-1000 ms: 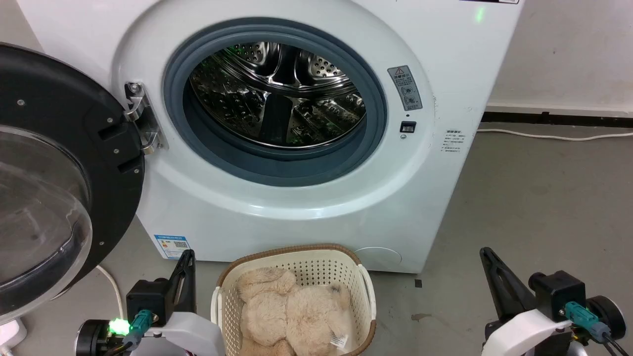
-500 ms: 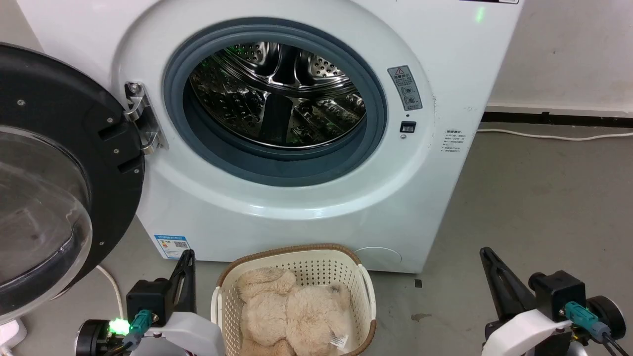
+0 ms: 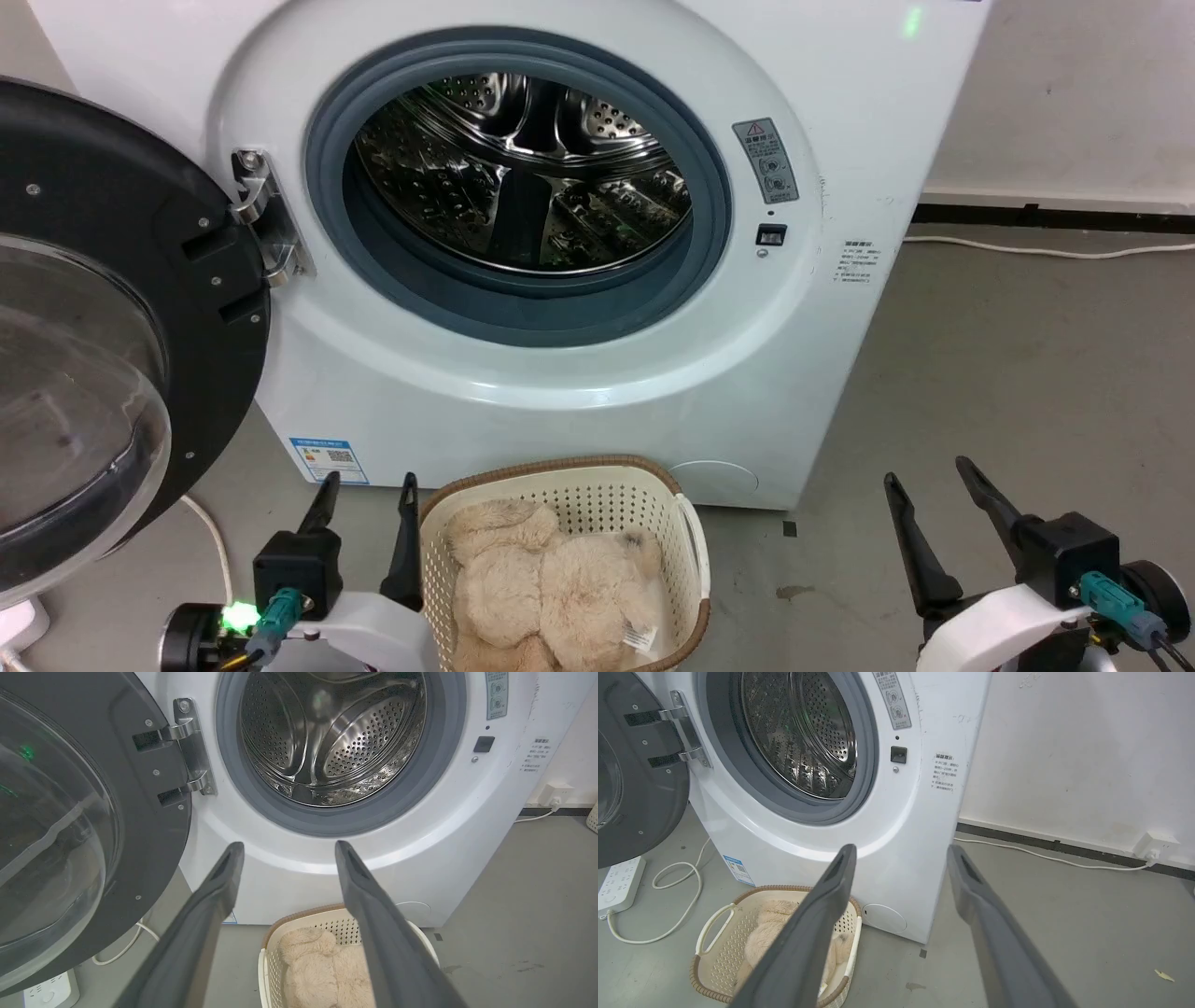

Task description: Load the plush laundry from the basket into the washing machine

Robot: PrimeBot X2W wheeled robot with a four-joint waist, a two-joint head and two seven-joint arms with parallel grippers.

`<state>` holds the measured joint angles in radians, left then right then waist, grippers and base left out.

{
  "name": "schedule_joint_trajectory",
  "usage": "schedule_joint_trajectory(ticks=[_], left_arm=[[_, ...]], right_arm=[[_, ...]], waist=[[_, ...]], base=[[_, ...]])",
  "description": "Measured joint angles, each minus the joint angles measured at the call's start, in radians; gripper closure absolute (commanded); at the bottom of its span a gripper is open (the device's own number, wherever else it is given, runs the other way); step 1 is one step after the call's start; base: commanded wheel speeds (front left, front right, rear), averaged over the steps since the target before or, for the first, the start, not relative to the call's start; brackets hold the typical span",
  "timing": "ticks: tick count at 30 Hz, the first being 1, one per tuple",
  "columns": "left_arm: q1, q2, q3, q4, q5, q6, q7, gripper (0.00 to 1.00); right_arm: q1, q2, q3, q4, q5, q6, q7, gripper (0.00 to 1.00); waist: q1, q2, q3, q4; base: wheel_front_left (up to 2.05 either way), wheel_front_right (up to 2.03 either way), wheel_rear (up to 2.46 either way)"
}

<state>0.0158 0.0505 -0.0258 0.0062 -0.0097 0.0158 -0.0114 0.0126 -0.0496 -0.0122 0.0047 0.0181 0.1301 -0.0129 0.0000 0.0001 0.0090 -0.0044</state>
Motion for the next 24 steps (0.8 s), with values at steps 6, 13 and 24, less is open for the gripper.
schedule_joint_trajectory(ticks=[6, 13, 24], left_arm=[[0.0, 0.0, -0.026, 0.025, -0.022, 0.009, -0.015, 0.0], [-0.028, 0.0, -0.048, 0.053, -0.039, 0.032, -0.027, 0.0], [-0.115, 0.004, -0.068, 0.177, -0.072, 0.044, -0.054, 0.0]], right_arm=[[0.001, -0.003, -0.001, -0.003, 0.014, 0.0, -0.013, 0.0], [0.0, -0.018, 0.0, -0.014, 0.044, 0.0, -0.026, 0.0], [-0.032, -0.033, -0.004, -0.032, 0.084, 0.0, -0.055, 0.0]], waist=[[0.0, 0.0, 0.022, -0.008], [0.0, 0.0, 0.07, -0.023], [0.0001, 0.0, 0.192, -0.06]], base=[[0.0, 0.0, 0.0], [0.0, 0.0, 0.0], [0.0, 0.0, 0.0]])
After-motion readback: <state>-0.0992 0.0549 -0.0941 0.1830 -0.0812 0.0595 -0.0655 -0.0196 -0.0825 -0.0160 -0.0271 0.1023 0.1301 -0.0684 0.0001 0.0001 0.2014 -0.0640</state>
